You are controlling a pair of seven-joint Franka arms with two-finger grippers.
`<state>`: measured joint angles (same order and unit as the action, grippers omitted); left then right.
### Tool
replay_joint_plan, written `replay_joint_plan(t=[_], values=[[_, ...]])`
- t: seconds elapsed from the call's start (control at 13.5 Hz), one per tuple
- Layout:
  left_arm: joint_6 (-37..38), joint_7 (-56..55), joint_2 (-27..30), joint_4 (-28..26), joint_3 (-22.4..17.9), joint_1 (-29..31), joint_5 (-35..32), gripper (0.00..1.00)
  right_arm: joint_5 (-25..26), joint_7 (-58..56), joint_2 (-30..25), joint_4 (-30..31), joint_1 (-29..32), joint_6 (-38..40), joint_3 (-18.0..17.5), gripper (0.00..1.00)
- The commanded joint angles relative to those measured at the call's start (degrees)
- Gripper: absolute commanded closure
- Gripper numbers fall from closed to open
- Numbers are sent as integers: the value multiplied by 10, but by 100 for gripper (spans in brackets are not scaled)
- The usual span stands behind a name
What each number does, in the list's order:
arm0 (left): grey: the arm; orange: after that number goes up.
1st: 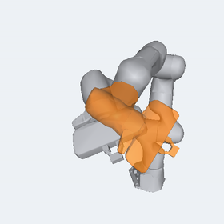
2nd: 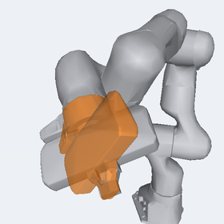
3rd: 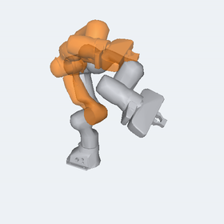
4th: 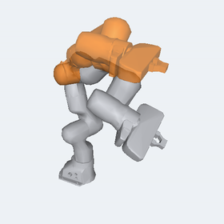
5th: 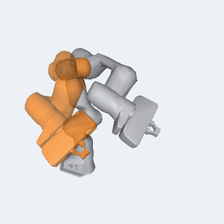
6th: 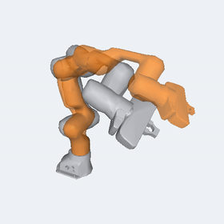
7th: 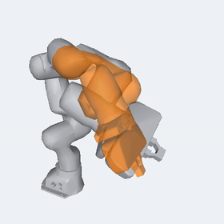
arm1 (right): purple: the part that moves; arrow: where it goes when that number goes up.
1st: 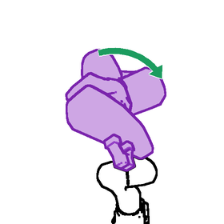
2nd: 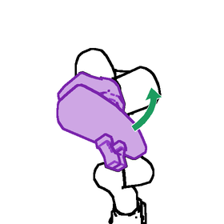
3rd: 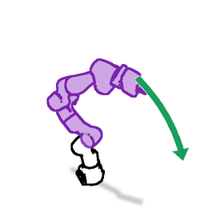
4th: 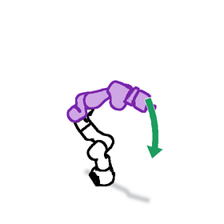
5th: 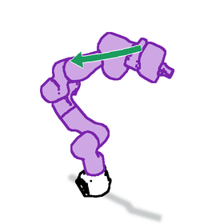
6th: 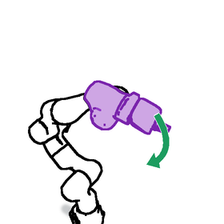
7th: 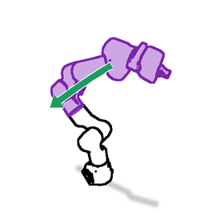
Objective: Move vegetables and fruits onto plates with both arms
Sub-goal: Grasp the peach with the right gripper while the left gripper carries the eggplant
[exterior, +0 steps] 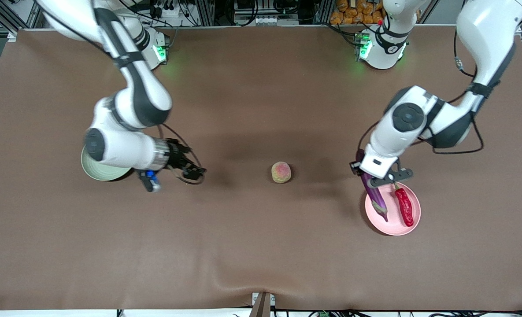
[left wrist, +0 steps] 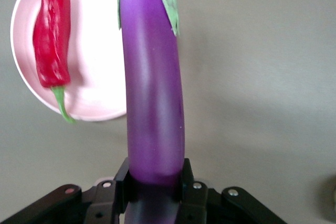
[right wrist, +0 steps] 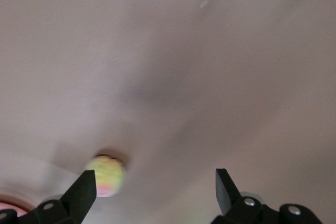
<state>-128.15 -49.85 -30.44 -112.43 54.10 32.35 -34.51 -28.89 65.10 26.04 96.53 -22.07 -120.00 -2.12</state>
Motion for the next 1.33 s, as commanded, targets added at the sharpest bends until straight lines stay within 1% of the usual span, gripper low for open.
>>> replay_joint_plan(t=[0.0,0.07,0.22,0.52,0.89,1.26], values=[[5,65,-28,16,-20,-2,-9,100,-6,101,94,-106,-56,-29,7,0],[5,85,-29,17,-28,-1,-9,100,-6,130,112,-119,-74,-70,7,0],[5,111,-35,20,-49,-5,-10,100,0,150,143,-122,-110,-145,8,0],[5,108,-61,39,-59,-6,-9,100,-2,176,199,-125,-164,-270,8,0],[2,110,-85,51,-75,-8,-12,100,1,232,246,-178,-204,-280,10,0],[3,108,-94,73,-80,-21,-11,100,17,237,262,-178,-226,-281,12,0]])
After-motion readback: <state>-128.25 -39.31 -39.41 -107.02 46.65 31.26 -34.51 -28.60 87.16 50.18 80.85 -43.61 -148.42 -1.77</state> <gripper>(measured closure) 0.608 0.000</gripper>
